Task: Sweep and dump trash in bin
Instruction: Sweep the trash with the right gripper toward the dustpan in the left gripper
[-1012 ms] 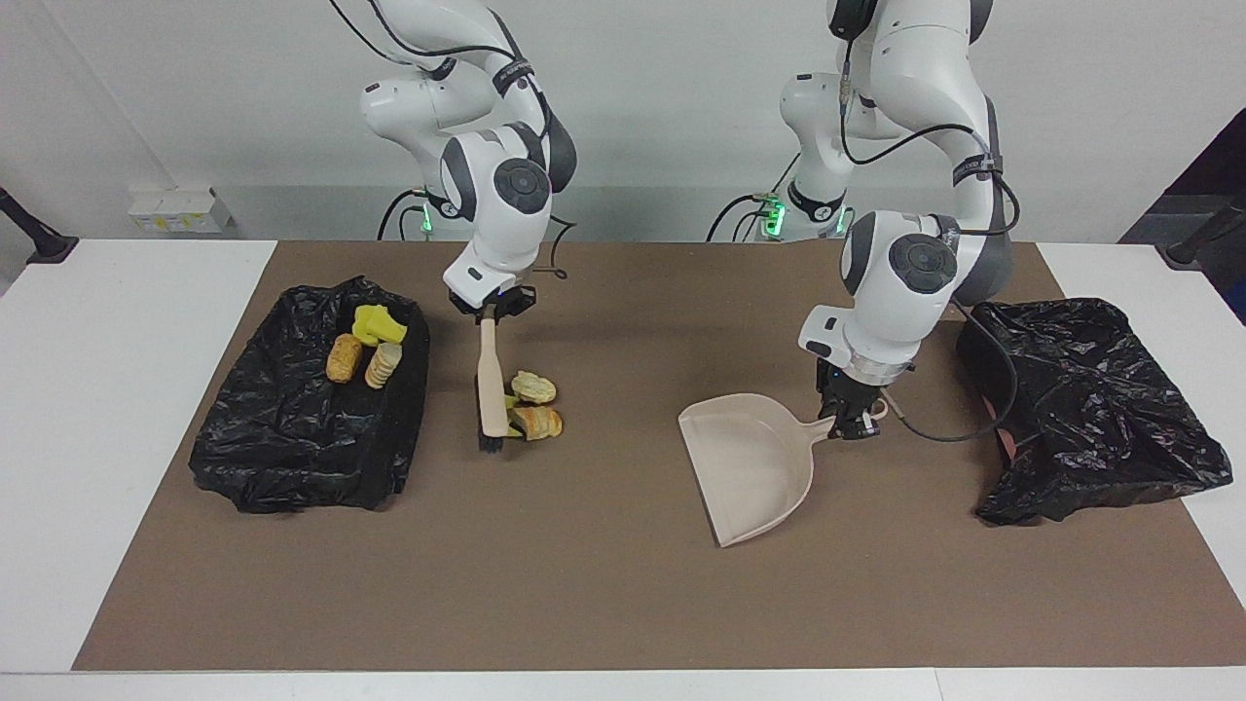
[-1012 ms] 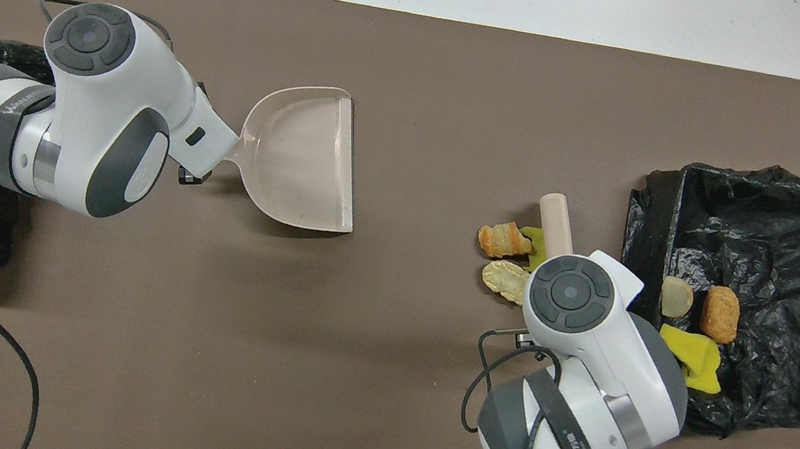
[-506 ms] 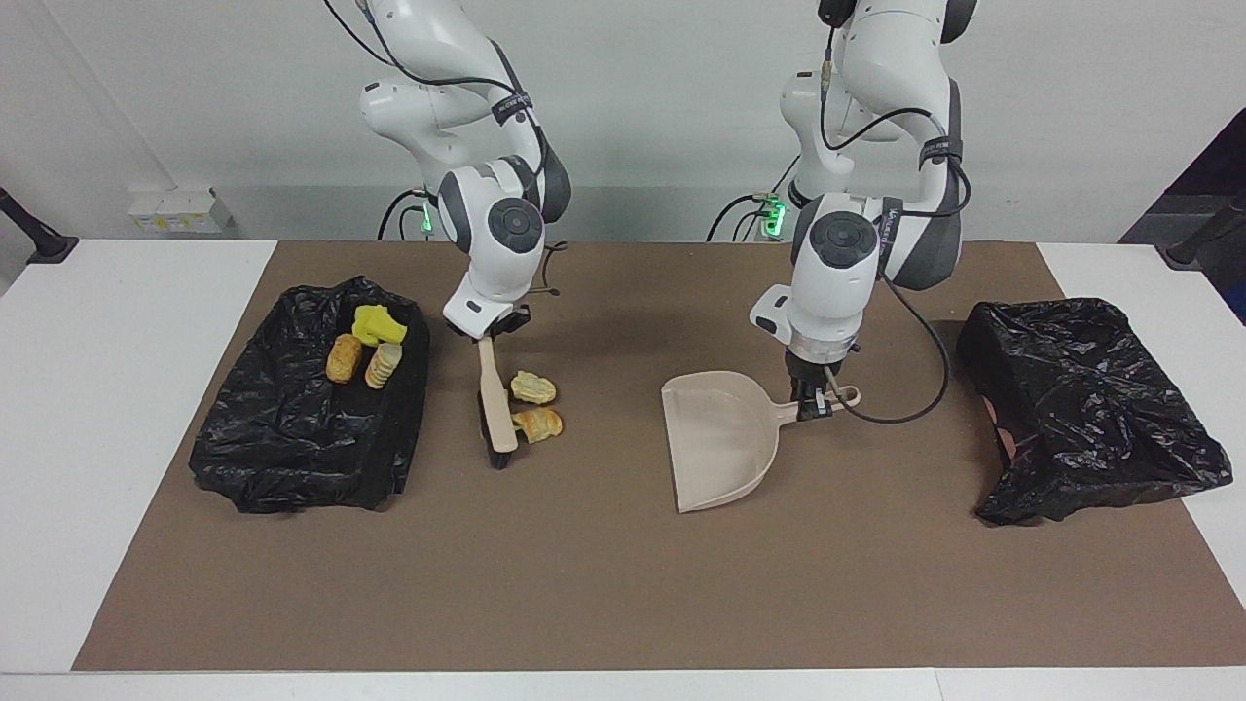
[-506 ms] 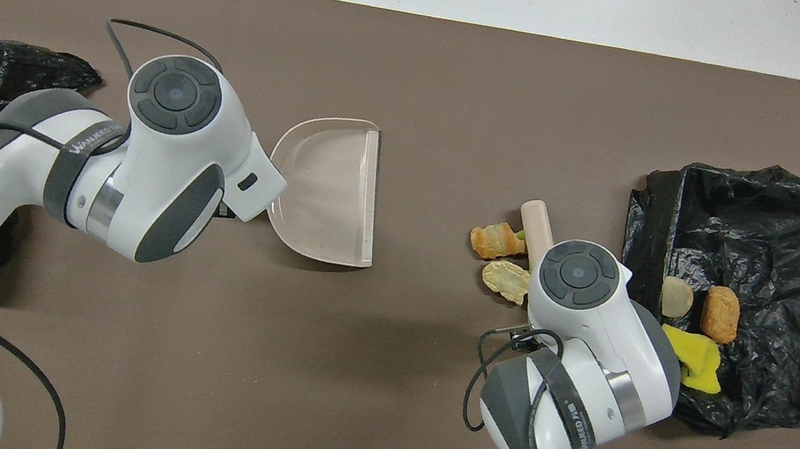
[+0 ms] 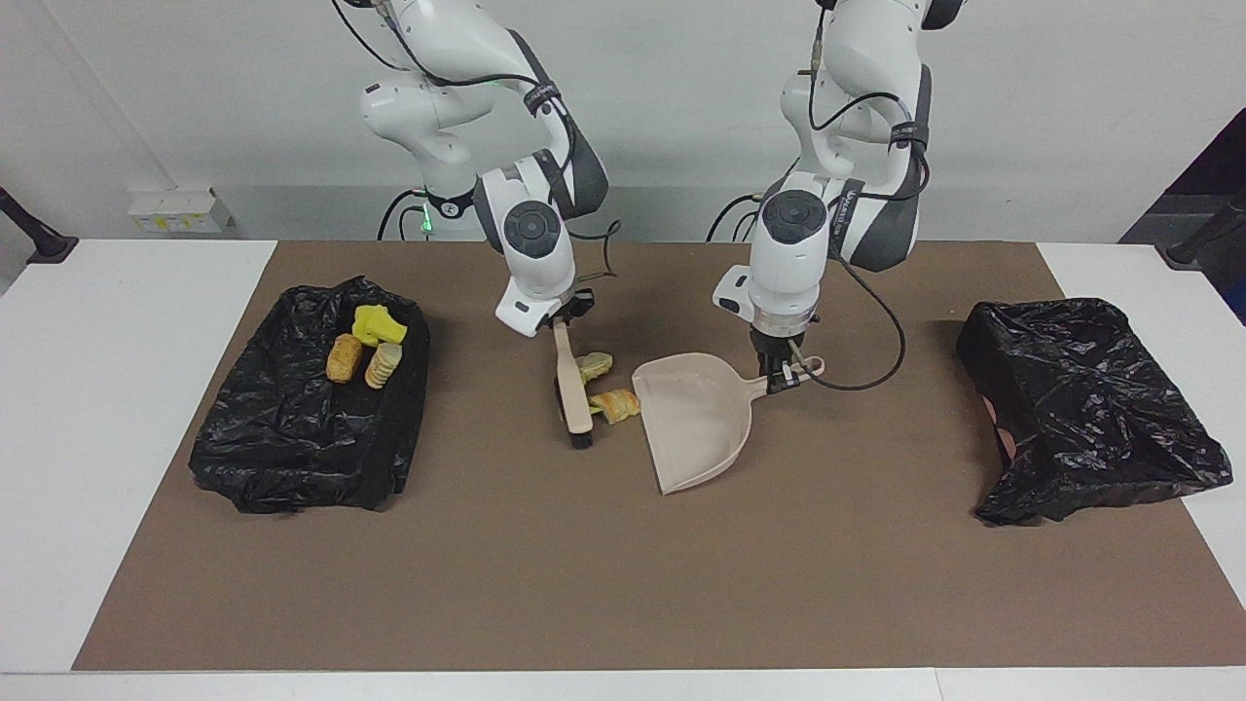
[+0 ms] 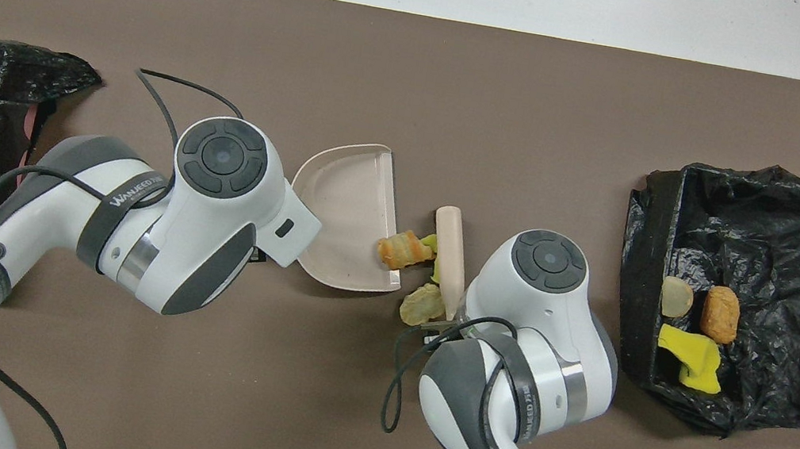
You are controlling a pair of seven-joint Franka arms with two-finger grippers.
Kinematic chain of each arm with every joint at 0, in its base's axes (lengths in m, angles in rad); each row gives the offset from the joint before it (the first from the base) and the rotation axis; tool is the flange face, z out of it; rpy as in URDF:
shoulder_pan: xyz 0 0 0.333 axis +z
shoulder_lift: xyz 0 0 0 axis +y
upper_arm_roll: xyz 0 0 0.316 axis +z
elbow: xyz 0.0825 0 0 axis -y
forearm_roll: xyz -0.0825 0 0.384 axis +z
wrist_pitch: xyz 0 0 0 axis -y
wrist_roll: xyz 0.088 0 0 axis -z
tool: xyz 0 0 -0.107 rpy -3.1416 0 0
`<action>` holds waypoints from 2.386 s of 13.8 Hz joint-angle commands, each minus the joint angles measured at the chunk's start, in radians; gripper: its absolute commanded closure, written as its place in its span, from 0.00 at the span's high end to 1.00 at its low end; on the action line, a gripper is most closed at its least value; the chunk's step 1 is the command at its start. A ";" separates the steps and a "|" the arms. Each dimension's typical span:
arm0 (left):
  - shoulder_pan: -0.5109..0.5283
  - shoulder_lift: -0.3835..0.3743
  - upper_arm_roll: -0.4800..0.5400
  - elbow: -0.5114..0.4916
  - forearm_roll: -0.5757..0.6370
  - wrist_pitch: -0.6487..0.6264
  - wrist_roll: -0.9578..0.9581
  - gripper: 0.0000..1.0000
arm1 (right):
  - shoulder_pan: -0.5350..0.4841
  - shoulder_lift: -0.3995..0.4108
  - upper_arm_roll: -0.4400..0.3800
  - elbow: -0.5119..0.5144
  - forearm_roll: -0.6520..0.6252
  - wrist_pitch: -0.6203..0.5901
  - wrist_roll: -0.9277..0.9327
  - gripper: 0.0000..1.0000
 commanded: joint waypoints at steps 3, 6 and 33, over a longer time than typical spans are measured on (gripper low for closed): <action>-0.065 -0.047 0.008 -0.084 0.019 0.055 -0.058 0.00 | 0.031 0.031 0.004 0.037 0.248 0.029 -0.023 0.00; -0.047 -0.044 0.011 -0.082 0.019 0.077 -0.025 0.00 | 0.019 -0.001 0.001 0.112 0.285 -0.051 0.001 0.00; -0.032 -0.179 0.009 -0.257 0.019 0.113 0.124 0.00 | 0.214 -0.088 -0.005 -0.027 0.379 0.097 0.165 0.00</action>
